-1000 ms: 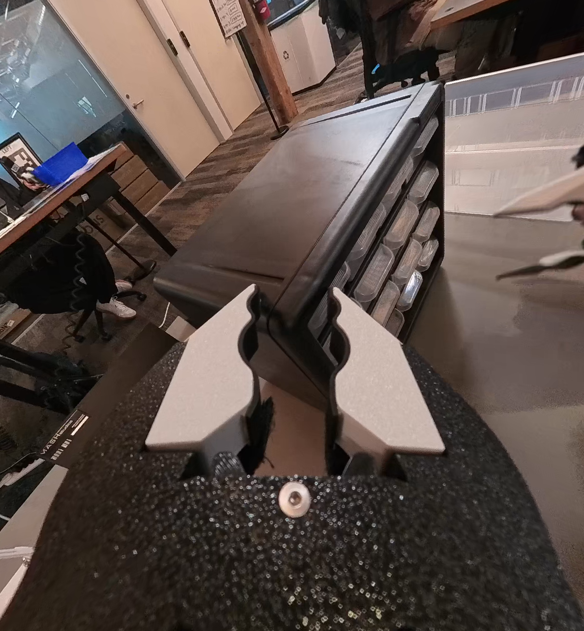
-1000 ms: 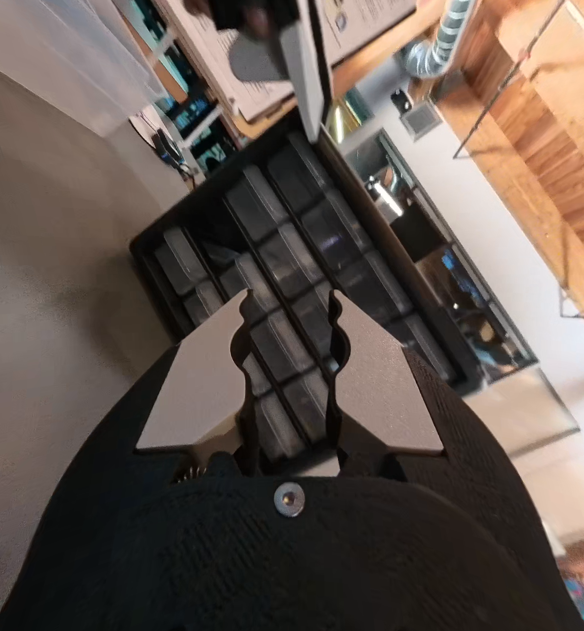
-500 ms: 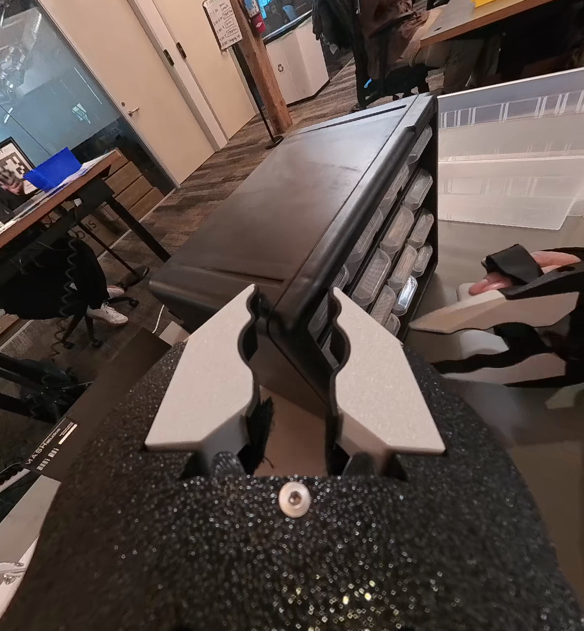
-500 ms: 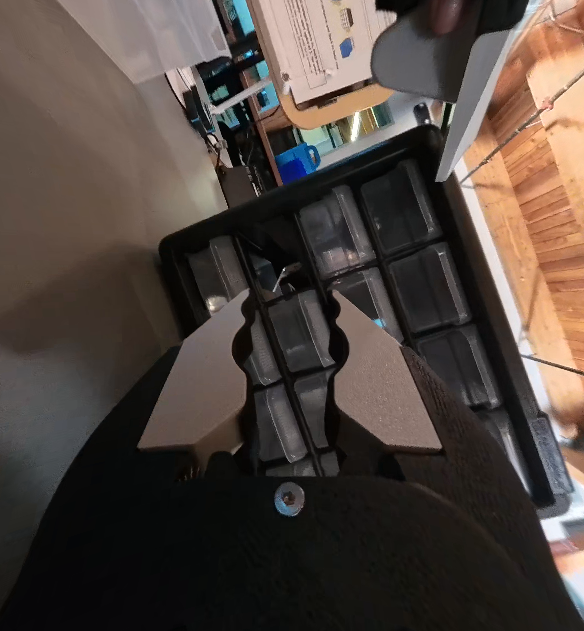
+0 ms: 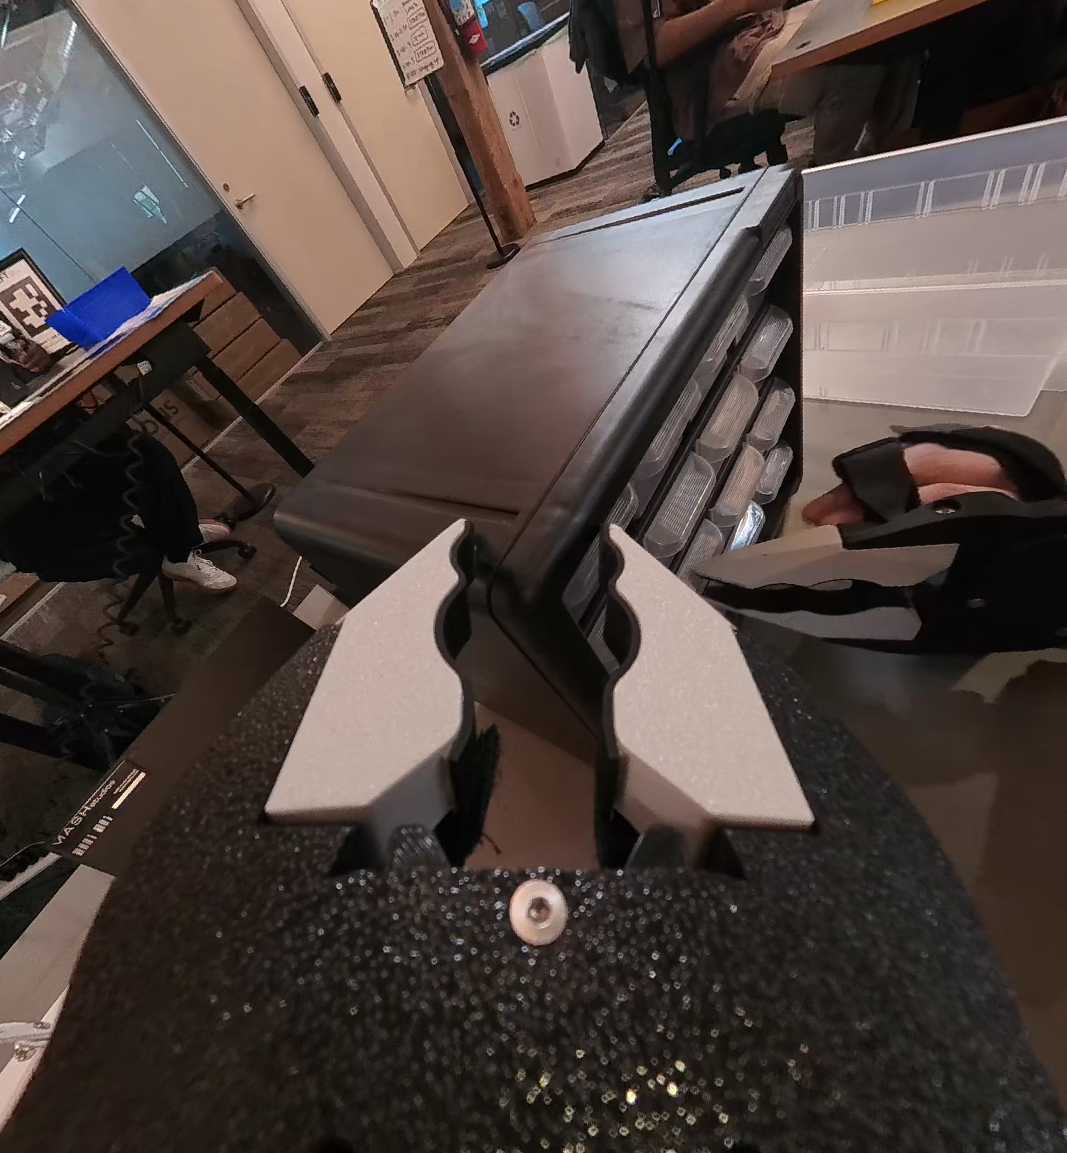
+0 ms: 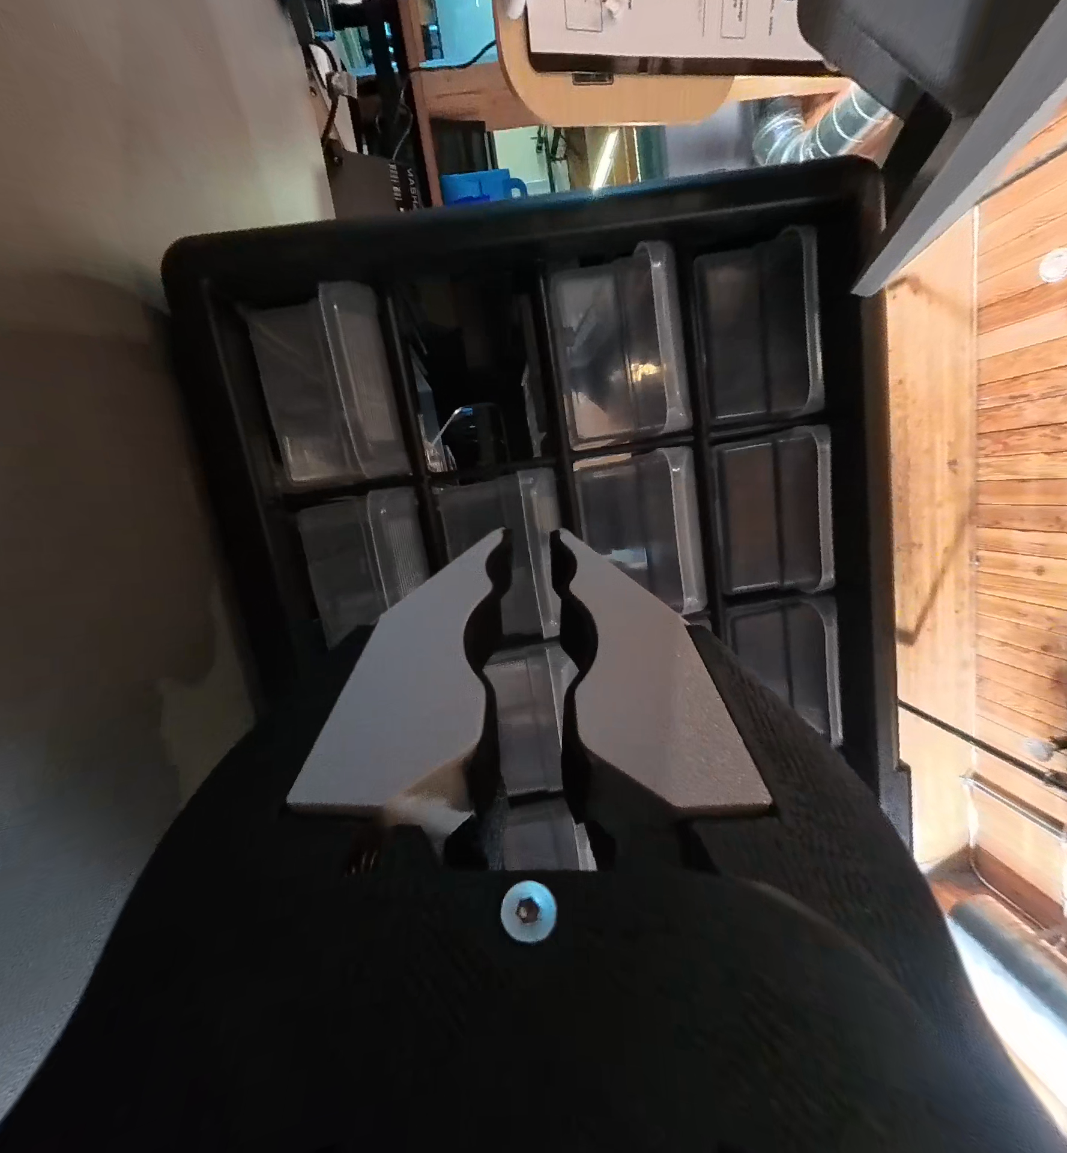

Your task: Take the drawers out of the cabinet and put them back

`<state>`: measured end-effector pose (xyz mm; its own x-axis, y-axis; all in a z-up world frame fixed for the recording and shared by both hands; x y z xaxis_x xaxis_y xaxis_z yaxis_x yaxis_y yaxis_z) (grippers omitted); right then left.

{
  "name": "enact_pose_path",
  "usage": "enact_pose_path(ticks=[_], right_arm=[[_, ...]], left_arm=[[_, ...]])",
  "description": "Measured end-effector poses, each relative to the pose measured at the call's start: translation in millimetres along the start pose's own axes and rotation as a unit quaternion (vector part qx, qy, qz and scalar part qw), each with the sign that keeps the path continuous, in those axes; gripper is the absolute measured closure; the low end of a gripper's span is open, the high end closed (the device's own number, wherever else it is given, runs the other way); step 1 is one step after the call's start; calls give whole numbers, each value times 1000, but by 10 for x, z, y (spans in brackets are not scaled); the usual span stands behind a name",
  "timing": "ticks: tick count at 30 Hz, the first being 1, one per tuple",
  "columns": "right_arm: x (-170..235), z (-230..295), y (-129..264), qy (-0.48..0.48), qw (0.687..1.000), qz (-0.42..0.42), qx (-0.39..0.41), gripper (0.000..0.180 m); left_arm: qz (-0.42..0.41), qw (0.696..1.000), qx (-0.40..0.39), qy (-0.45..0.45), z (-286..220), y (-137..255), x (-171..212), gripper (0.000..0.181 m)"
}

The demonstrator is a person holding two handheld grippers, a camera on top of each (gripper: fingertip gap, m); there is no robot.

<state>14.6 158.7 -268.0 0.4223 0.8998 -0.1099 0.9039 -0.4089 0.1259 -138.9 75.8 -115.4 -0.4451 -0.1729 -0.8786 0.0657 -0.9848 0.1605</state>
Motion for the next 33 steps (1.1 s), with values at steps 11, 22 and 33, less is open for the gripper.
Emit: enact_pose_path(ticks=[11,22,33], right_arm=[[-15,-6,55,12,1000,19,9,174],[-204,91,499,15,1000,0,5,173],[-440,236,938,30,999,-15,-10,173]], left_arm=[[2,1000,-1,-2,-3,-1,-6,143],[0,1000,1,-1,-2,-3,-2,143],[2,1000,-1,-2,-9,-5,-6,143]])
Point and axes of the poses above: each gripper's, where its closed fingertips meet, y back along the fingers, x out of its underside, z = x × y across the jaws, the point moved 10 cm from there along y, back along the fingers, and after that the axes turned 15 degrees about -x, right-handed, at the moved point
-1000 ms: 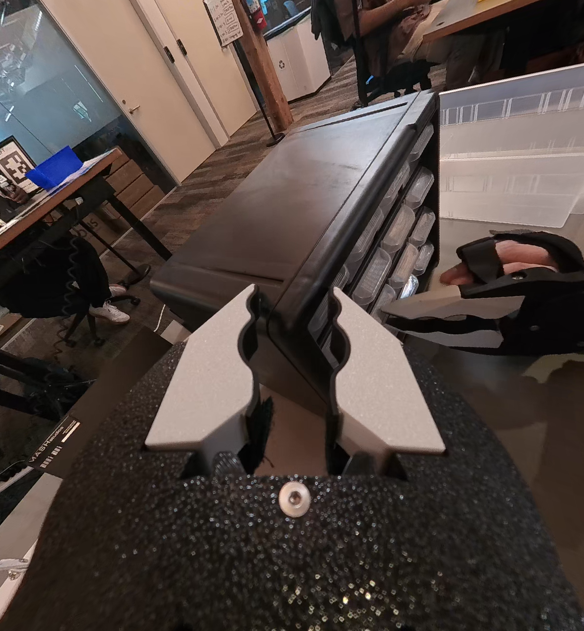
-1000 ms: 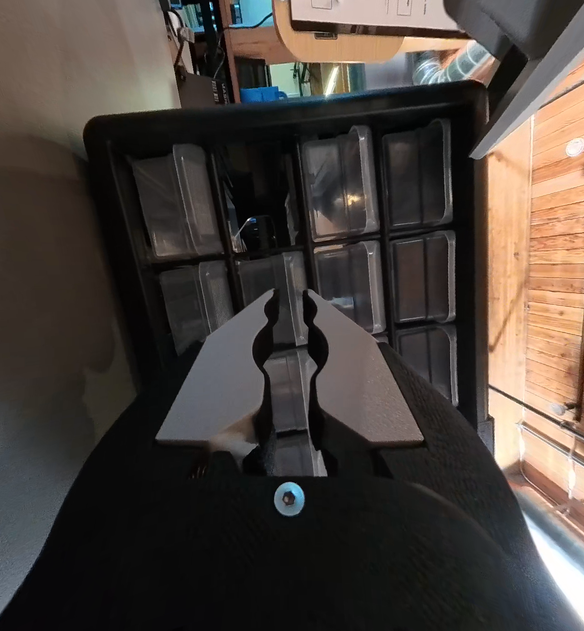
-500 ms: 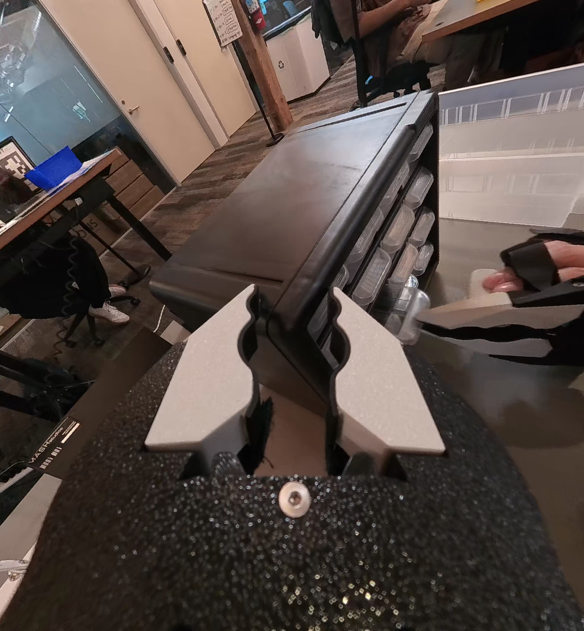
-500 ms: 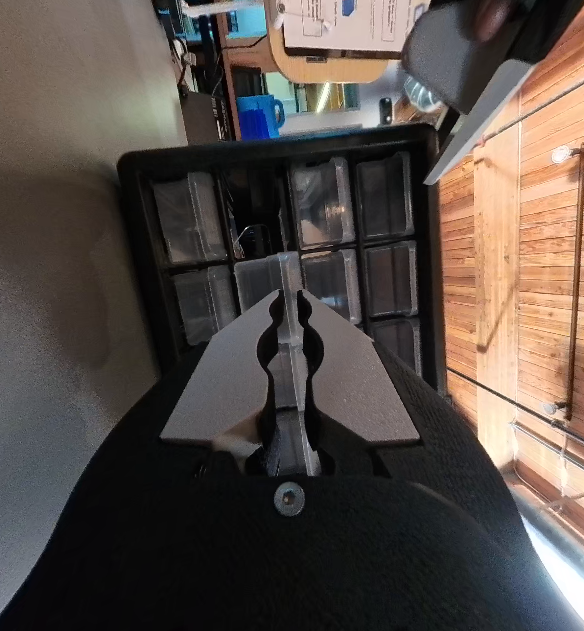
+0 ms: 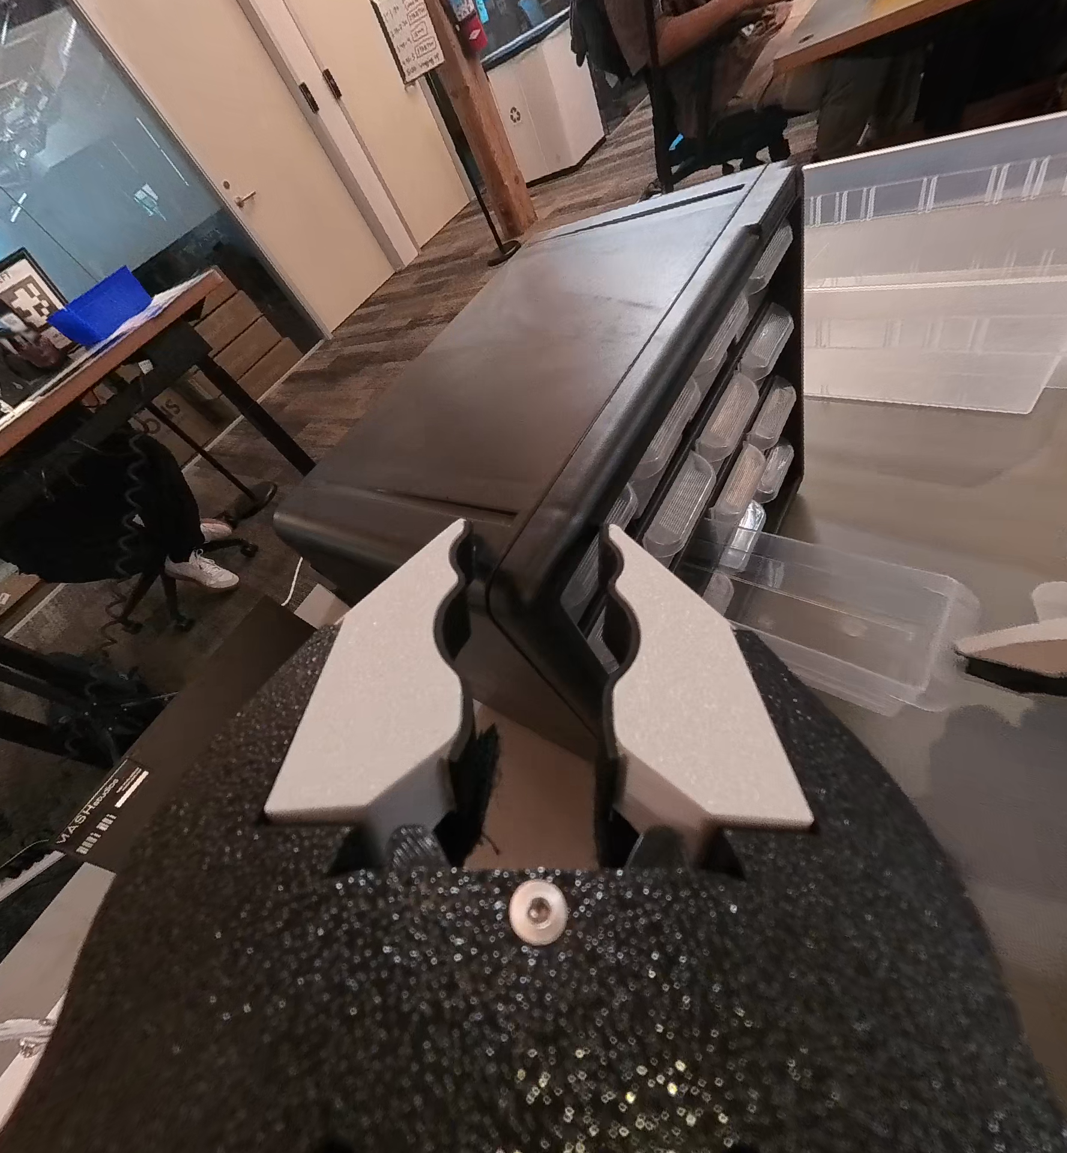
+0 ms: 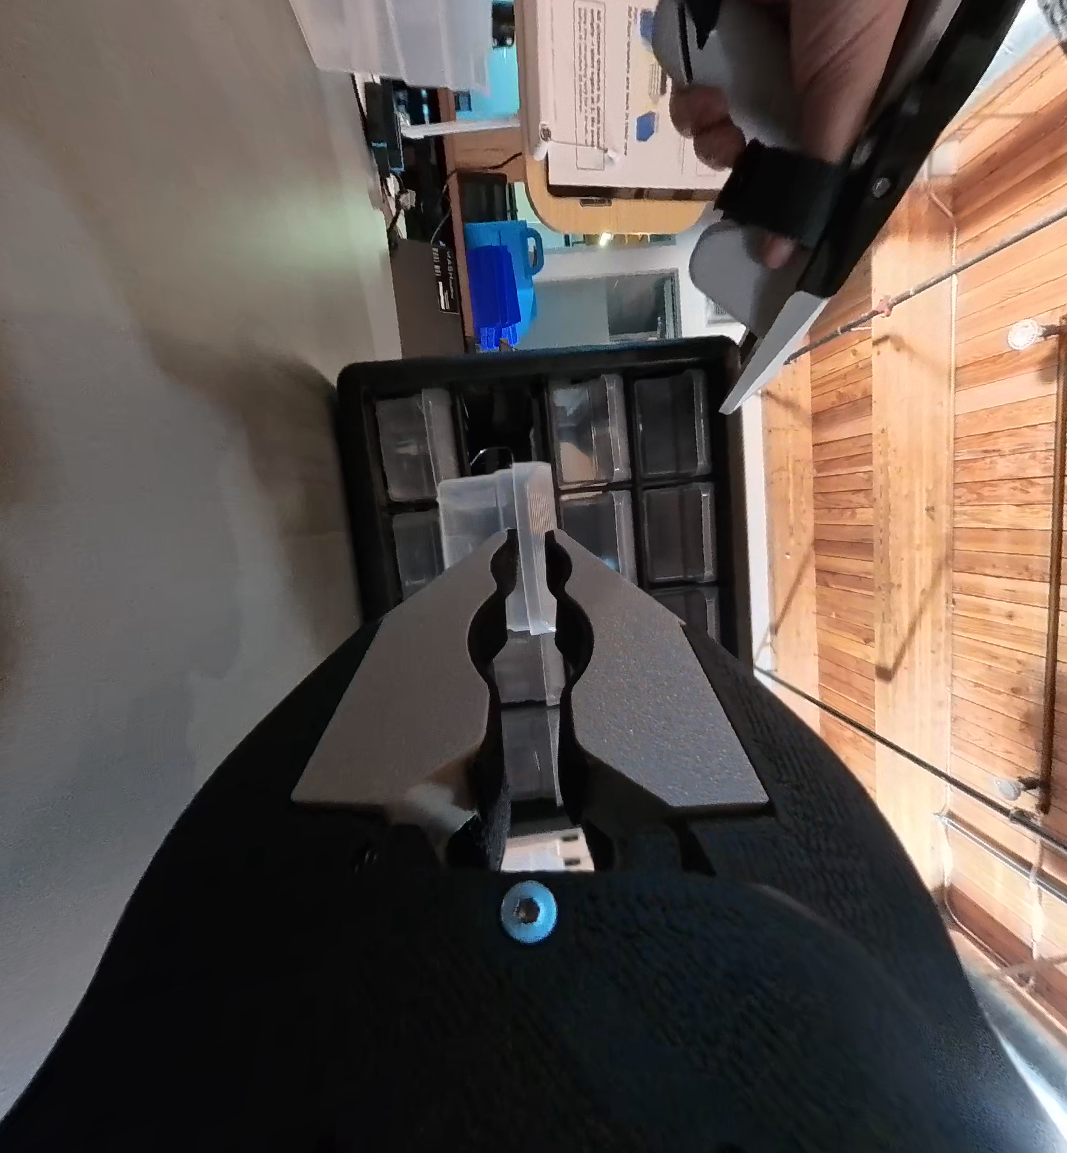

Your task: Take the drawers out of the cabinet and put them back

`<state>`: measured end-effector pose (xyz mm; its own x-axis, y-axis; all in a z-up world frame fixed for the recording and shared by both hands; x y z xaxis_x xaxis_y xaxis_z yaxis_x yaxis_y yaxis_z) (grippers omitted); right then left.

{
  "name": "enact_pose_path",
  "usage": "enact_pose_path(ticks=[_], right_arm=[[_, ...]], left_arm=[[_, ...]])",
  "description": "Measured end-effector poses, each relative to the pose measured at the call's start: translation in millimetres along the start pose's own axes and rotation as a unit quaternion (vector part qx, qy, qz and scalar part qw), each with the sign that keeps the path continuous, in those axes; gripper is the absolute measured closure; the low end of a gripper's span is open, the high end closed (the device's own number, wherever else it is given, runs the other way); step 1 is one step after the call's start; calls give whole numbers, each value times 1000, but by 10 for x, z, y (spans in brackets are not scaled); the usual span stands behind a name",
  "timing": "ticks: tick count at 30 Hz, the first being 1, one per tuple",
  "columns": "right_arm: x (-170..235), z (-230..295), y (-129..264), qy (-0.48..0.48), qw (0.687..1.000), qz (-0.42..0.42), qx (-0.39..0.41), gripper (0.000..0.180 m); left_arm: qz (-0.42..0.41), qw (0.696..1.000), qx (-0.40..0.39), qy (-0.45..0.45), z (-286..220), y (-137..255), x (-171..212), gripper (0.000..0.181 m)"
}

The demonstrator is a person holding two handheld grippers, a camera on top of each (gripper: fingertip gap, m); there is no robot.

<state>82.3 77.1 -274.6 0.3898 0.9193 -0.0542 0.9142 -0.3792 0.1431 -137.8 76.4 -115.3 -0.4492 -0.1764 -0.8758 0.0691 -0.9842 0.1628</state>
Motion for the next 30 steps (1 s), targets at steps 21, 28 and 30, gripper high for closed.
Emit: enact_pose_path(ticks=[21,28,30], right_arm=[[497,56,-390,64,998,-26,4,103],[404,84,-267,74,996,-50,-1,134],[334,104,-205,77,995,-57,-4,134]], left_arm=[[-1,1000,1,1,0,1,2,144],[-1,1000,1,1,2,1,3,143],[-1,1000,2,0,2,1,4,143]])
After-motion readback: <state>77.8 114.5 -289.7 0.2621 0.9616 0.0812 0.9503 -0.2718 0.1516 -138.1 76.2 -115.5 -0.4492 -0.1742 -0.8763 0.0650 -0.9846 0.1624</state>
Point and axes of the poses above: each gripper's, where its closed fingertips meet, y back along the fingers, x out of its underside, z = x × y across the jaws, the point moved 10 cm from there along y, back along the fingers, and after that the axes turned 15 degrees about -x, right-handed, at the moved point
